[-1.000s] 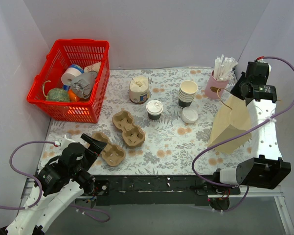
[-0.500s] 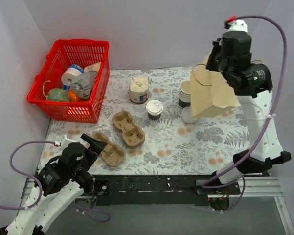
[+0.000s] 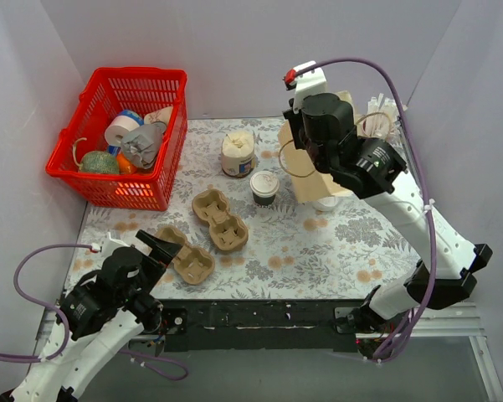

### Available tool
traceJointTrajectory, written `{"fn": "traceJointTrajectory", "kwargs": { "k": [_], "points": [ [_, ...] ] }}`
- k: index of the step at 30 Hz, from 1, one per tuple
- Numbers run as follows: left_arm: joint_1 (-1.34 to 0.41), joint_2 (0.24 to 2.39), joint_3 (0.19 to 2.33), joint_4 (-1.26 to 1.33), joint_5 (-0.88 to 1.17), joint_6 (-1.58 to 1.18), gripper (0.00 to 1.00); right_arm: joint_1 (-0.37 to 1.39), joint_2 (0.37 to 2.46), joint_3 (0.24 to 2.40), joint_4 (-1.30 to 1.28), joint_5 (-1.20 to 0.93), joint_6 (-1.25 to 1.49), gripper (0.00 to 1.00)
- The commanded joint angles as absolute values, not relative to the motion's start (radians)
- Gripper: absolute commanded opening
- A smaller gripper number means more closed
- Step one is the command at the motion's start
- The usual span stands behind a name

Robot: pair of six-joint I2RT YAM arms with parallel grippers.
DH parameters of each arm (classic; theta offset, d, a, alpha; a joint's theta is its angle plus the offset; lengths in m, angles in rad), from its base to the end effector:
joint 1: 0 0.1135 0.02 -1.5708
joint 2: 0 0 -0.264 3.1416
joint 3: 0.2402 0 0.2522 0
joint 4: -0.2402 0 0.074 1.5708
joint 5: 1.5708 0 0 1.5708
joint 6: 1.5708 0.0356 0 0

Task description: Pack the takeout coffee

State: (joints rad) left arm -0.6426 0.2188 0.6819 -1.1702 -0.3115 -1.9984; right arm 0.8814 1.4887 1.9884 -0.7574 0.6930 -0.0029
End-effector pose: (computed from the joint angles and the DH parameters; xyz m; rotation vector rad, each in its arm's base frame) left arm 0.0359 -0.0132 0.2638 -1.6793 1.8022 -1.0015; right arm 0.1973 0.2036 0.5208 -0.3005 1.7424 0.0015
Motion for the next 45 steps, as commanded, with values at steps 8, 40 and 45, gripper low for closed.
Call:
{"fn": "traceJointTrajectory", "kwargs": {
  "k": [8, 40, 45],
  "points": [
    [-0.637, 0.236, 0.684, -1.193, -0.328, -2.065, 0.98, 0.986, 1.310, 1.835, -0.508, 0.668, -0.182, 0.01],
    [-0.637, 0.284, 0.689, -1.184, -0.325, -2.052, 0.98, 1.037, 1.089, 1.552, -0.687, 0.172, -0.216, 0.01],
    [-0.638, 0.278, 0.684, -1.186, -0.324, -2.054, 0.98, 1.037, 1.034, 1.543, -0.644, 0.186, -0.218, 0.01]
  ]
}}
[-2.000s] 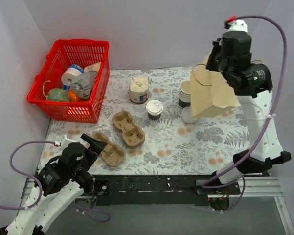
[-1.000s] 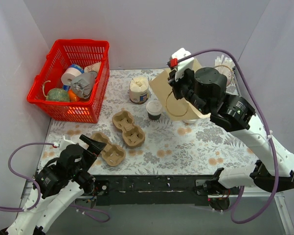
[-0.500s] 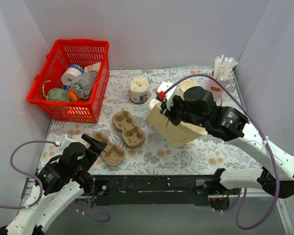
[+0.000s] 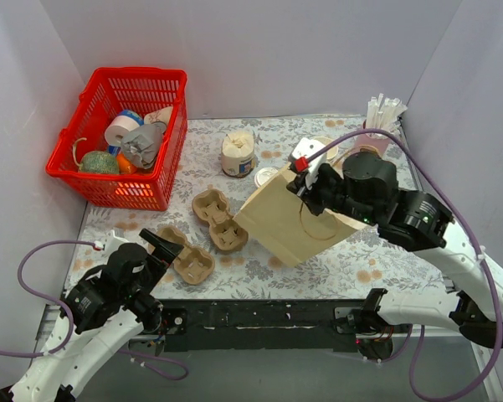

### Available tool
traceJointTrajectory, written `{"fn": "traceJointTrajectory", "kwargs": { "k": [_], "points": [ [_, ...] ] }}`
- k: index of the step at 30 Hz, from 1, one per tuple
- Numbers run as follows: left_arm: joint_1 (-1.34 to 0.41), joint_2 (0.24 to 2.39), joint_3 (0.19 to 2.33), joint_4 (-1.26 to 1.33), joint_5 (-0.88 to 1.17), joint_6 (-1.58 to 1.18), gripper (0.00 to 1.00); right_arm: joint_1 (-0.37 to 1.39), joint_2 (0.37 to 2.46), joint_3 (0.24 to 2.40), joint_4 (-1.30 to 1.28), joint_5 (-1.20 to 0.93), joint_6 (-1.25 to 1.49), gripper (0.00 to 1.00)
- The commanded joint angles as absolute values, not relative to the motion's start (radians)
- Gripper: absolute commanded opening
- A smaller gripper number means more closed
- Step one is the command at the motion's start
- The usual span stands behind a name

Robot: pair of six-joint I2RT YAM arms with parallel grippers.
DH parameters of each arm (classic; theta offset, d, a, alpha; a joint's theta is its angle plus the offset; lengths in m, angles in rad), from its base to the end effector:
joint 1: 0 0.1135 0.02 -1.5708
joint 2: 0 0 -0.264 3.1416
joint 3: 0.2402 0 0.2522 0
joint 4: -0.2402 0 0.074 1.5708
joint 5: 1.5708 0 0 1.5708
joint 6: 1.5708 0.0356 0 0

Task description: Pack the takeout coffee

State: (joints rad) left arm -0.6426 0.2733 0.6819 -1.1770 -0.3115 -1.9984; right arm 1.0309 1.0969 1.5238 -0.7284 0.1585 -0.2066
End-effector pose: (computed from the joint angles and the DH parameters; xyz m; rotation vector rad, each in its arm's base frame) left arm 0.0420 -0.0178 0.2622 -1.6955 1.8406 -0.9291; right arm 0.1086 0.1703 0.4720 -1.0044 1.6008 0.4191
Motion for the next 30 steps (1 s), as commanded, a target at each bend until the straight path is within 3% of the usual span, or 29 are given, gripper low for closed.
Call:
{"fn": "traceJointTrajectory", "kwargs": {
  "k": [1, 8, 17, 30],
  "points": [
    [-0.638, 0.276, 0.684, -1.186, -0.324, -2.054, 0.98, 1.037, 1.029, 1.543, -0.647, 0.204, -0.216, 0.01],
    [-0.637, 0.278, 0.687, -1.189, -0.327, -2.057, 0.98, 1.037, 1.051, 1.548, -0.745, 0.104, -0.248, 0.01],
    [-0.637, 0.308, 0.698, -1.192, -0.341, -2.060, 0.98, 1.039, 1.158, 1.569, -0.897, 0.158, -0.293, 0.01],
    [-0.638, 0.397, 0.706, -1.265, -0.396, -2.187, 0.98, 1.049, 1.184, 1.465, -0.752, 0.304, -0.127, 0.01]
  ]
}}
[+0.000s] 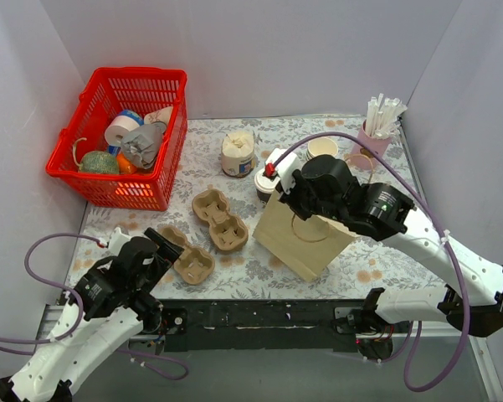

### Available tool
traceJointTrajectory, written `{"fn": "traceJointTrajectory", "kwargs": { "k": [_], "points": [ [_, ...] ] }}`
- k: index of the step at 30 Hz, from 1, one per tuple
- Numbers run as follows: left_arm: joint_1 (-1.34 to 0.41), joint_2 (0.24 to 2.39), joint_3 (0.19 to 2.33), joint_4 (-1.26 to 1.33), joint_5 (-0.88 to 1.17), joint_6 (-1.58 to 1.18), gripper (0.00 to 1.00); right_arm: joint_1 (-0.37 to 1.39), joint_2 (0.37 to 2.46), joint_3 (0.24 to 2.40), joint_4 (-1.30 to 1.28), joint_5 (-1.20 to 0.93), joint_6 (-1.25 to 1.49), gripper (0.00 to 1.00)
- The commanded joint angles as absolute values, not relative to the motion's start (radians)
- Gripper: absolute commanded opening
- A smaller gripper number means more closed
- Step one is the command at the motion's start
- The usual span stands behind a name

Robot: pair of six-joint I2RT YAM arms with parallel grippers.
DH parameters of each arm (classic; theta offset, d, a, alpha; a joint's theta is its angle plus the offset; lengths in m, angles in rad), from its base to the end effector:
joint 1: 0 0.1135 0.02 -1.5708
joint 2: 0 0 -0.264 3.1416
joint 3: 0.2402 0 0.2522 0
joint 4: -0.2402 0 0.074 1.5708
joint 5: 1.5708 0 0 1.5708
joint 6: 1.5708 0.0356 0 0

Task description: Pack the takeout coffee

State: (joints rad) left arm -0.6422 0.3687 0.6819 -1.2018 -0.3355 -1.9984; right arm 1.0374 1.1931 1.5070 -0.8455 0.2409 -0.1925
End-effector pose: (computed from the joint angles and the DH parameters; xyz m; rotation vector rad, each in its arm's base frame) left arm 0.0520 -0.0242 0.2577 -1.7195 1.8902 -0.7701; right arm 0.1246 0.1943 0.4366 -1.0881 1.7914 0.2596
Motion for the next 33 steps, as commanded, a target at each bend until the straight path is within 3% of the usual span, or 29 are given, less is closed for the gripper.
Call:
{"fn": "traceJointTrajectory", "kwargs": {
  "k": [1, 3, 12, 16, 21, 27, 33],
  "points": [
    [-0.637, 0.396, 0.709, -1.269, -0.402, -2.203, 0.98, 1.052, 1.187, 1.456, -0.735, 0.296, -0.124, 0.03],
    [-0.637, 0.387, 0.713, -1.290, -0.422, -2.232, 0.98, 1.052, 1.206, 1.453, -0.735, 0.284, -0.120, 0.08],
    [-0.638, 0.403, 0.655, -1.301, -0.433, -2.408, 0.98, 1.055, 1.171, 1.497, -0.623, 0.298, -0.006, 0.56],
    [-0.637, 0.466, 0.614, -1.256, -0.413, -2.416, 0.98, 1.055, 1.042, 1.399, -0.450, 0.223, 0.044, 0.92],
    [-0.638, 0.476, 0.528, -1.217, -0.426, -2.497, 0.98, 1.057, 0.931, 1.328, -0.397, 0.140, 0.067, 0.95],
    [-0.637, 0.422, 0.448, -1.169, -0.436, -2.522, 0.74, 1.055, 0.916, 1.299, -0.449, 0.233, 0.106, 0.96],
    [-0.637, 0.399, 0.358, -1.027, -0.417, -2.436, 0.58, 1.055, 0.914, 1.292, -0.449, 0.247, 0.115, 0.96]
  ]
}}
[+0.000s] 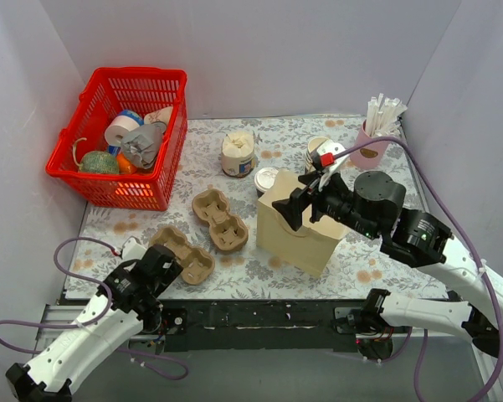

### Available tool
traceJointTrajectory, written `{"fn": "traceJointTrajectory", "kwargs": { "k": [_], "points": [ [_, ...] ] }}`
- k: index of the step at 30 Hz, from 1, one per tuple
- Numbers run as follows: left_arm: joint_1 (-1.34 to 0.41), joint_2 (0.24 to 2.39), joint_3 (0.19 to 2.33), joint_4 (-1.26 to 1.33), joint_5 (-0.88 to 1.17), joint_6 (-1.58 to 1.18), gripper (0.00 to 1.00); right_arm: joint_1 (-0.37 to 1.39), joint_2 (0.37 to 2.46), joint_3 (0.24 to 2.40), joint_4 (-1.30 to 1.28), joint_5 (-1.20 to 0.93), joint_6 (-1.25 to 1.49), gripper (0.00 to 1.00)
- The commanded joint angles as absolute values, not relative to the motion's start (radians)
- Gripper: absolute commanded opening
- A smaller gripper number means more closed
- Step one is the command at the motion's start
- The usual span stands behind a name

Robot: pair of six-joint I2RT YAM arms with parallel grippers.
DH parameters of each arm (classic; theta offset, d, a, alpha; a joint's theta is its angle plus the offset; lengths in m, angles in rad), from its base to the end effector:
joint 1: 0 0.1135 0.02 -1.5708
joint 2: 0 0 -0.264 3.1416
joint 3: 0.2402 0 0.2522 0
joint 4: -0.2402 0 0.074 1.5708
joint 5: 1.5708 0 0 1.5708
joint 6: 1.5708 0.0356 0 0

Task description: Pack the takeout coffee

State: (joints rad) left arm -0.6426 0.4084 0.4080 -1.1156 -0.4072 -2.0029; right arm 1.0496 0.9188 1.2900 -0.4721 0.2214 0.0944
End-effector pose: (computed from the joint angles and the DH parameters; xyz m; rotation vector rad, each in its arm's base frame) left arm 0.0641 -0.0304 0.1824 -1.7346 1.9466 -0.4522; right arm 0.0937 0.1474 0.4572 -0.6319 1.5939 0.6753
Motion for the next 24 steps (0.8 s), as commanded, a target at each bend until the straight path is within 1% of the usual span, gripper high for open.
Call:
{"fn": "traceJointTrajectory", "kwargs": {
  "k": [1, 2, 3, 4, 5, 7, 8, 12, 14, 15, 17, 18, 20, 21, 24],
  "points": [
    [-0.638, 0.413, 0.350, -1.000, -0.401, -2.424, 0.51, 1.055, 0.914, 1.295, -0.452, 0.248, 0.117, 0.96],
    [-0.638, 0.423, 0.344, -0.974, -0.394, -2.412, 0.46, 1.055, 0.916, 1.295, -0.460, 0.247, 0.115, 0.96],
    [-0.637, 0.436, 0.344, -0.966, -0.391, -2.407, 0.39, 1.055, 0.916, 1.301, -0.462, 0.245, 0.112, 0.96],
    [-0.637, 0.466, 0.348, -0.965, -0.391, -2.404, 0.29, 1.055, 0.913, 1.299, -0.462, 0.241, 0.109, 0.96],
    [-0.638, 0.478, 0.356, -0.966, -0.393, -2.402, 0.23, 1.055, 0.913, 1.299, -0.462, 0.233, 0.101, 0.96],
    [-0.638, 0.508, 0.390, -0.968, -0.402, -2.373, 0.17, 1.055, 0.910, 1.289, -0.450, 0.189, 0.075, 0.96],
    [-0.637, 0.532, 0.400, -0.985, -0.413, -2.370, 0.11, 1.055, 0.905, 1.281, -0.440, 0.167, 0.066, 0.96],
    [-0.637, 0.566, 0.454, -1.029, -0.414, -2.341, 0.00, 1.055, 0.900, 1.267, -0.413, 0.066, 0.017, 0.96],
    [-0.638, 0.569, 0.486, -1.078, -0.393, -2.338, 0.00, 1.055, 0.899, 1.266, -0.408, 0.052, 0.005, 0.96],
    [-0.638, 0.565, 0.489, -1.071, -0.368, -2.330, 0.00, 1.055, 0.899, 1.264, -0.403, 0.028, -0.024, 0.96],
    [-0.638, 0.554, 0.506, -1.013, -0.310, -2.231, 0.00, 1.055, 0.903, 1.261, -0.390, -0.021, -0.052, 0.96],
    [-0.638, 0.552, 0.517, -1.000, -0.242, -2.200, 0.00, 1.055, 0.908, 1.262, -0.391, -0.084, -0.090, 0.96],
    [-0.638, 0.557, 0.560, -1.011, -0.189, -2.129, 0.00, 1.055, 0.925, 1.269, -0.402, -0.161, -0.153, 0.96],
    [-0.638, 0.566, 0.580, -1.026, -0.148, -2.108, 0.00, 1.055, 0.933, 1.269, -0.405, -0.235, -0.173, 0.96],
    [-0.638, 0.580, 0.647, -1.110, -0.101, -2.022, 0.00, 1.055, 0.963, 1.288, -0.414, -0.345, -0.254, 0.96]
  ]
}}
